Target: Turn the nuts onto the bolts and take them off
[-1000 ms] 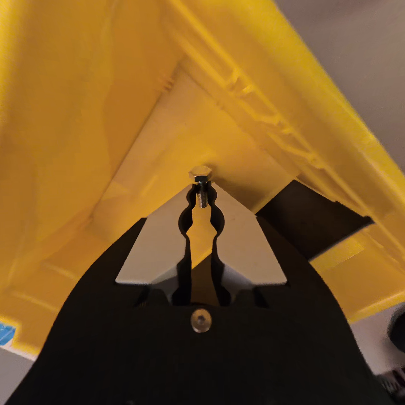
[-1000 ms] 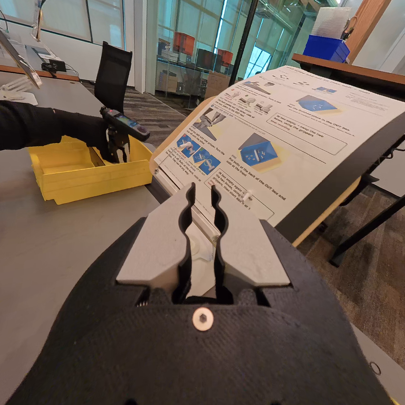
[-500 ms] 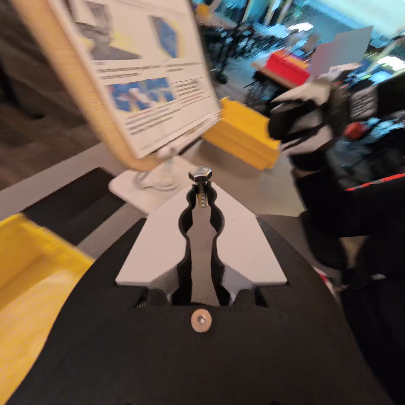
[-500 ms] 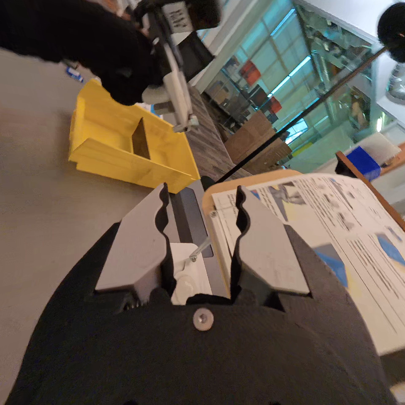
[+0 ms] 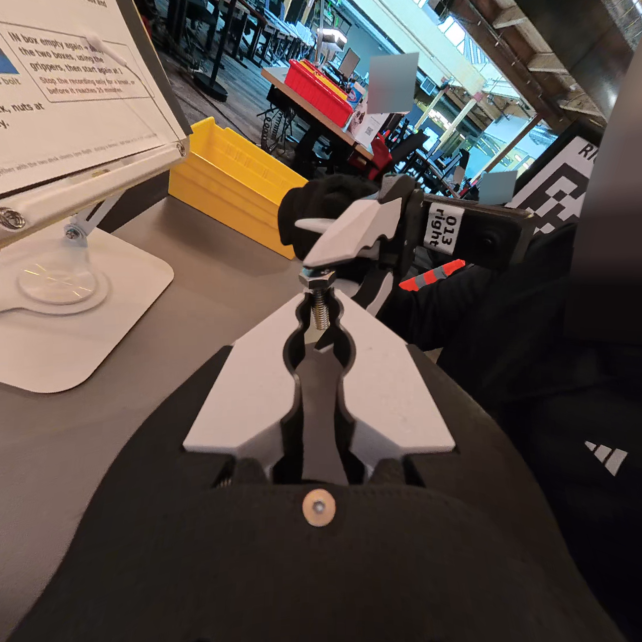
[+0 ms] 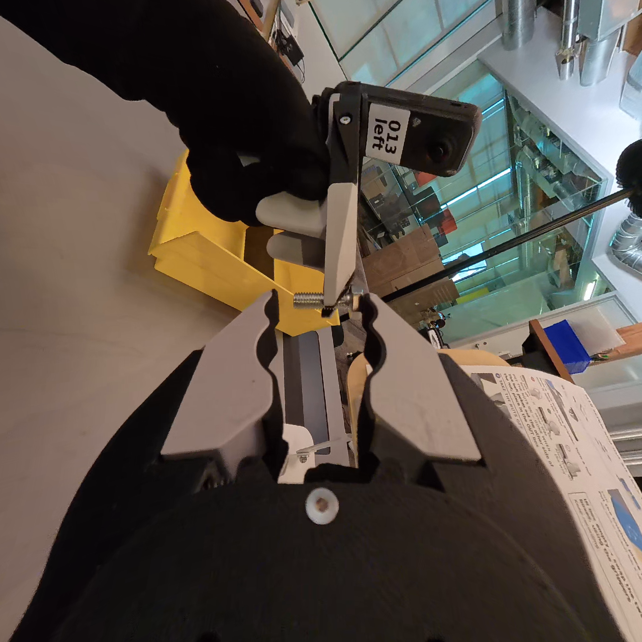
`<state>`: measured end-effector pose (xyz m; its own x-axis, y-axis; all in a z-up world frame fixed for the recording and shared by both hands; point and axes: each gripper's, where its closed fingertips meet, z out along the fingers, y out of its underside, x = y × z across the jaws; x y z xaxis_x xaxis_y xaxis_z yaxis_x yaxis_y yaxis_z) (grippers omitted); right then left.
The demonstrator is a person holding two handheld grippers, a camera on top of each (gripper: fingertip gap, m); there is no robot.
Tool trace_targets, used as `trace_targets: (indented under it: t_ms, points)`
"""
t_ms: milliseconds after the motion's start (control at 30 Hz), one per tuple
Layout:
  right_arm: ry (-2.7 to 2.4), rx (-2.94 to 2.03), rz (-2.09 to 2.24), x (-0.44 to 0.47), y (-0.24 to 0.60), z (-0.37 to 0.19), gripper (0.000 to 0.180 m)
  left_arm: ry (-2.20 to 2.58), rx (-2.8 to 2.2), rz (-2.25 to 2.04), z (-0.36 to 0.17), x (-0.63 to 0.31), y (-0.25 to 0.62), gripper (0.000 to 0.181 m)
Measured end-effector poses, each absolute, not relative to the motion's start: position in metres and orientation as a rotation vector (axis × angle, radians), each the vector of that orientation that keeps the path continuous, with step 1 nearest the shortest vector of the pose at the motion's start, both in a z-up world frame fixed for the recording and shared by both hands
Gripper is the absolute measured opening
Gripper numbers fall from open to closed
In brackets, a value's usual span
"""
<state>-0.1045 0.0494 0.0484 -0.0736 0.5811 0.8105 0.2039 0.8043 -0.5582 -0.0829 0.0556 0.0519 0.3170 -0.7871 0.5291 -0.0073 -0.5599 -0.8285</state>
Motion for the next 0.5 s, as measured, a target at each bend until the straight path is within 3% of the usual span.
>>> trace_targets:
  t_ms: [67, 333, 500]
  points:
    - [-1.647, -0.628, 0.36, -0.104, 0.049, 0.049, 0.038, 0.718, -1.841, -1.333, 0.05, -0.081, 0.054, 0.008]
    - [-1.658, -0.67, 0.436, -0.101, 0.049, 0.047, 0.037, 0.717, -1.815, -1.37, 0.048, -0.079, 0.053, 0.009]
    - [-1.625, -0.863, 0.69, -0.097, 0.061, 0.046, 0.037, 0.701, -1.778, -1.137, 0.052, -0.093, 0.061, 0.022]
